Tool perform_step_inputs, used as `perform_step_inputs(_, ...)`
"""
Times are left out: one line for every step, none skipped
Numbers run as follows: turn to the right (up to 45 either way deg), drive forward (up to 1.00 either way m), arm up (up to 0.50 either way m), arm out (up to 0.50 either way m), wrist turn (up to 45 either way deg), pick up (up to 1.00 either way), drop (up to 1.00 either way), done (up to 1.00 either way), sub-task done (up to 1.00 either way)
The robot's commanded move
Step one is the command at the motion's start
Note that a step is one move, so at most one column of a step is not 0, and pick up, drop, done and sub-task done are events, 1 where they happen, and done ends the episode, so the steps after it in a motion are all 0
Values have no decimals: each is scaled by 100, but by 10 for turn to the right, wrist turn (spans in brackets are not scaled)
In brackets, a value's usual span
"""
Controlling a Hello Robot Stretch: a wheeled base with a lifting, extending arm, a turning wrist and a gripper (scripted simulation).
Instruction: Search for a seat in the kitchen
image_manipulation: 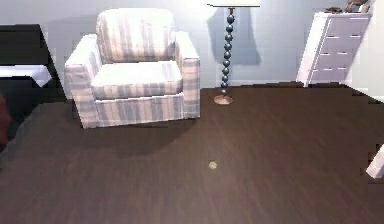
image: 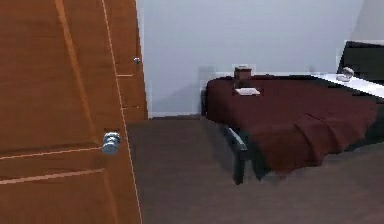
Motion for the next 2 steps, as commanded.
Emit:
perform_step_inputs(30, 0, 0, 0, 0, 0, 0, 0, 0)
perform_step_inputs(0, 65, 0, 0, 0, 0, 0, 0, 0)
